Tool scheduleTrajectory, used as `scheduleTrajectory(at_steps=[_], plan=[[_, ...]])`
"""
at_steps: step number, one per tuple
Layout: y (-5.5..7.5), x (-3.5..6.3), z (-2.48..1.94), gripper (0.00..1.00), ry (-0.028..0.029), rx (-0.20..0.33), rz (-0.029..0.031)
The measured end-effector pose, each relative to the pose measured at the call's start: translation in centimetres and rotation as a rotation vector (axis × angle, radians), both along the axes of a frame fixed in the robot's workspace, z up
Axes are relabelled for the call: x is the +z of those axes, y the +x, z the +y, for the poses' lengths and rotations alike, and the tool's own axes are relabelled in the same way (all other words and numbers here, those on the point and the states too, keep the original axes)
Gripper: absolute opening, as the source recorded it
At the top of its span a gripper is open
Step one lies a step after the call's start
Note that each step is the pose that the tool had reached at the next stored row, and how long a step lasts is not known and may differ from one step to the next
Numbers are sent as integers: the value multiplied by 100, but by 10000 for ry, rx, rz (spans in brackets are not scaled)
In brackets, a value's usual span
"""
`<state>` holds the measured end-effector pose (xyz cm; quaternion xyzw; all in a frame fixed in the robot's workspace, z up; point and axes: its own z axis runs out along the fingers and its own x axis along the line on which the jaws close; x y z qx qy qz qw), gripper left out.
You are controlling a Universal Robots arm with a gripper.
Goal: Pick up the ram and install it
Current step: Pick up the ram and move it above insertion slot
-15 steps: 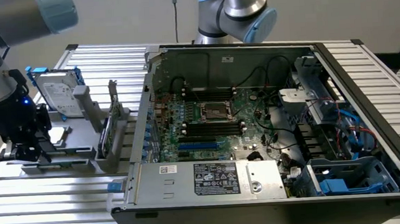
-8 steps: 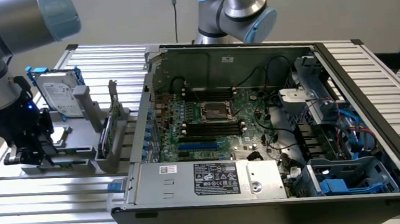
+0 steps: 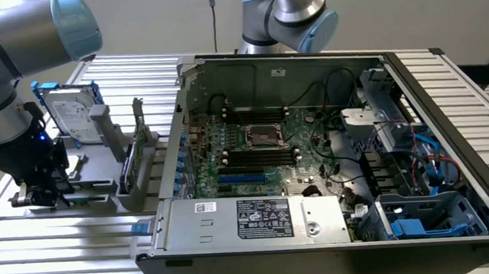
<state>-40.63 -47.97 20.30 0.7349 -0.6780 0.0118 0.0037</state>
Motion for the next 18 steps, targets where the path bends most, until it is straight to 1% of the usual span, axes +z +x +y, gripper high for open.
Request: scheduleTrajectory(at_steps=[6,11,16,18], plan=[[0,-99,0,36,1,15,9],[8,-103,-2,36,1,9,47],[21,-103,-2,36,2,-130,49],[22,-103,-3,36,16,-186,50]])
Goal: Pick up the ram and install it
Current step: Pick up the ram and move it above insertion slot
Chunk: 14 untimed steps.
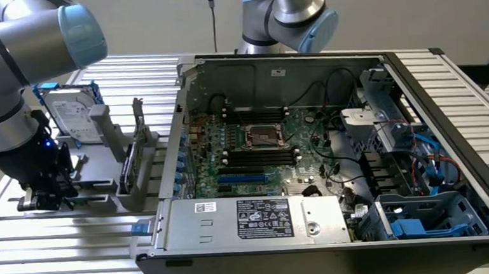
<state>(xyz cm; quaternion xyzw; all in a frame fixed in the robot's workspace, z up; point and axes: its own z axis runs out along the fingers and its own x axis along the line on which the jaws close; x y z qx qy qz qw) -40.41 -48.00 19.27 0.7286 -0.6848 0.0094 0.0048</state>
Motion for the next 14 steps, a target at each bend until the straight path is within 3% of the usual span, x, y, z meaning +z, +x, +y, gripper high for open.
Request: scheduleTrajectory(at_steps=[8,14], plan=[[0,3,-1,36,148,-62,25],[-1,16,-10,36,167,-170,204]])
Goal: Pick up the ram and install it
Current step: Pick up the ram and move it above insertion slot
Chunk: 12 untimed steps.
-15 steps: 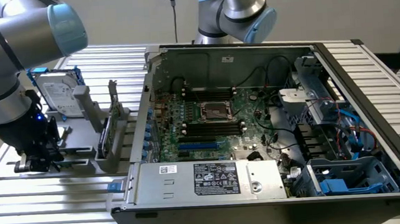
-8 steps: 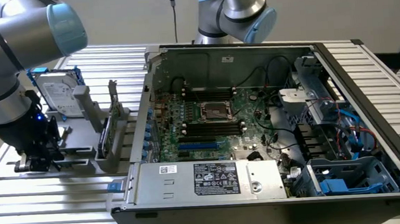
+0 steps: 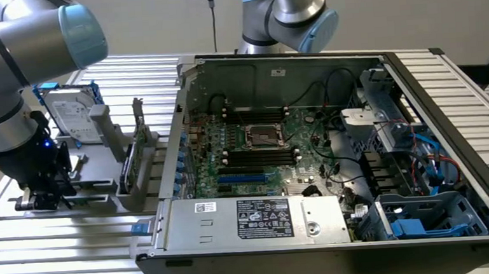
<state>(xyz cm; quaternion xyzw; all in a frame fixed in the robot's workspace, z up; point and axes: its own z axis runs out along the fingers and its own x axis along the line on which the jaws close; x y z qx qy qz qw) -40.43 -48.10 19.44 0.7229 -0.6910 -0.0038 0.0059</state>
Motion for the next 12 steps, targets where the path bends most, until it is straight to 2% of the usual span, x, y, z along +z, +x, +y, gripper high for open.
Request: scheduleTrajectory(at_steps=[3,12], plan=[[1,5,-1,36,0,-44,39],[2,28,-3,36,2,-57,43]])
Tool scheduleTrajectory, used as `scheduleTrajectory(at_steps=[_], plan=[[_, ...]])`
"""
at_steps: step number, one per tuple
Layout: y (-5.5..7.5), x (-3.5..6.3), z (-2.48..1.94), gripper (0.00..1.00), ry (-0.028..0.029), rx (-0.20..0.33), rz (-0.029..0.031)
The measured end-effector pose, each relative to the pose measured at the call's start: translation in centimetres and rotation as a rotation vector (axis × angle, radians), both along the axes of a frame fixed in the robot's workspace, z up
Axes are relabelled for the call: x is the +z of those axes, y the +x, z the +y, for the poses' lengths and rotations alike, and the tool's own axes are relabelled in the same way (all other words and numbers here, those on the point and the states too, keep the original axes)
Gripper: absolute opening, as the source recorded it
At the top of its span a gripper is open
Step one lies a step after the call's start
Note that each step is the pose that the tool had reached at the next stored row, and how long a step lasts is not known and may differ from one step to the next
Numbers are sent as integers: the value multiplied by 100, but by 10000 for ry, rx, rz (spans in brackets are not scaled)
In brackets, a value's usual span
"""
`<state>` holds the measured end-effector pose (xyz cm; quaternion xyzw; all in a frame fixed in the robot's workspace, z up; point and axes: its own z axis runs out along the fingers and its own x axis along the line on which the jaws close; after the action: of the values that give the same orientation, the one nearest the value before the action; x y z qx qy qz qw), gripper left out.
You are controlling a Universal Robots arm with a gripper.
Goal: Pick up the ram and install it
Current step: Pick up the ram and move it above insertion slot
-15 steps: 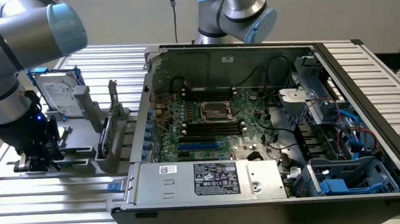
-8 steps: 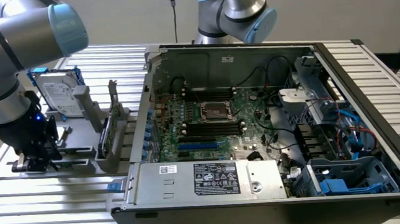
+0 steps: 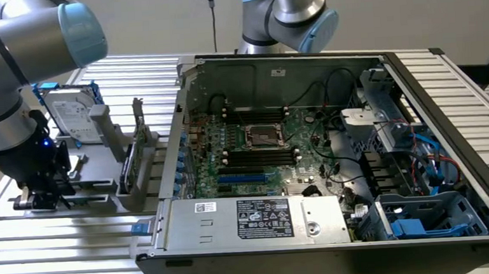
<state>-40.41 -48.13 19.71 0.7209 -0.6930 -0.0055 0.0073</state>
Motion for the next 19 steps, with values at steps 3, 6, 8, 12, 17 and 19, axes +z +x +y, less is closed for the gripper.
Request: scheduleTrajectory(at_steps=[3,6,8,12,17,19], plan=[[0,2,-3,36,-7,-5,2],[0,2,-5,36,-26,-10,3],[0,2,-6,36,-42,-11,3],[0,1,-6,36,-77,-14,1],[0,1,-6,35,-103,-14,1],[0,1,-6,28,-106,-14,-3]])
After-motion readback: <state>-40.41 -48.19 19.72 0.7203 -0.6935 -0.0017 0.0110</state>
